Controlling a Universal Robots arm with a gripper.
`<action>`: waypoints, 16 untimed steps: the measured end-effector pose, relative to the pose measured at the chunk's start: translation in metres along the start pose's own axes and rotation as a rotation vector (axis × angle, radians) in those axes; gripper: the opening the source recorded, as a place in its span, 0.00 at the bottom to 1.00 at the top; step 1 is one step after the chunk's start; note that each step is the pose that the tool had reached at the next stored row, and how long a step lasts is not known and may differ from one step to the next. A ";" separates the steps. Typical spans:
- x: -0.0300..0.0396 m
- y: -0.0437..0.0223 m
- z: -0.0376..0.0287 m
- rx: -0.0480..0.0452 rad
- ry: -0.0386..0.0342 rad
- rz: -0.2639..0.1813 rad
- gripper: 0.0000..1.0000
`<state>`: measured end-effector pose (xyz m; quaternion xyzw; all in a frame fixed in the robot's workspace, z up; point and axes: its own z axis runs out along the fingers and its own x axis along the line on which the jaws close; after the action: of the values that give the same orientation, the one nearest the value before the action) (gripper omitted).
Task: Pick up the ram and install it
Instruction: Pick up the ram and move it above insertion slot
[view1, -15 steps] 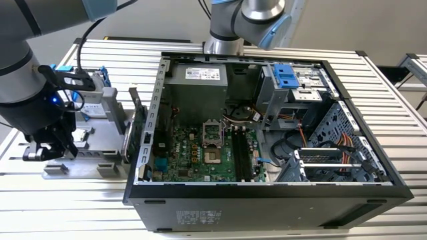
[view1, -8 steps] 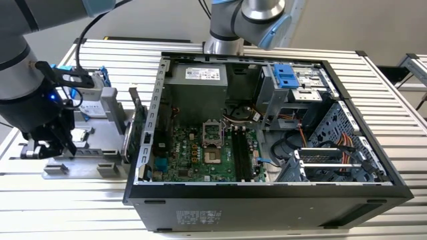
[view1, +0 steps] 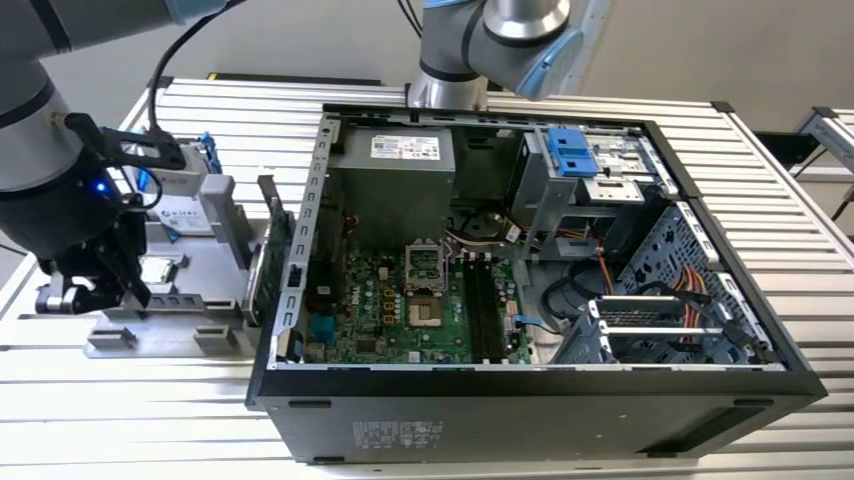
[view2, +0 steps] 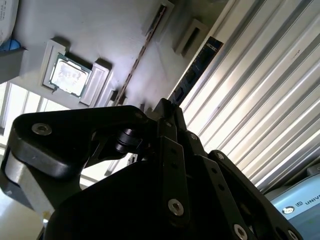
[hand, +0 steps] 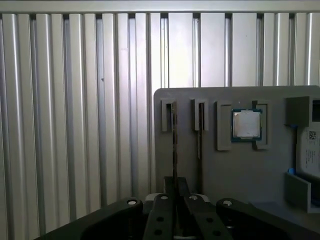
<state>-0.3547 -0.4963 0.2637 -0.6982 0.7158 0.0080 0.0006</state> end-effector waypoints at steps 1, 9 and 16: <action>0.0000 0.0000 -0.0008 0.0001 0.0000 0.000 0.00; -0.0001 0.0001 -0.0075 0.0001 -0.0001 0.000 0.00; -0.0001 0.0002 -0.0135 0.0000 0.0000 0.001 0.00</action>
<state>-0.3547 -0.4964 0.2771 -0.6978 0.7162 0.0080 0.0006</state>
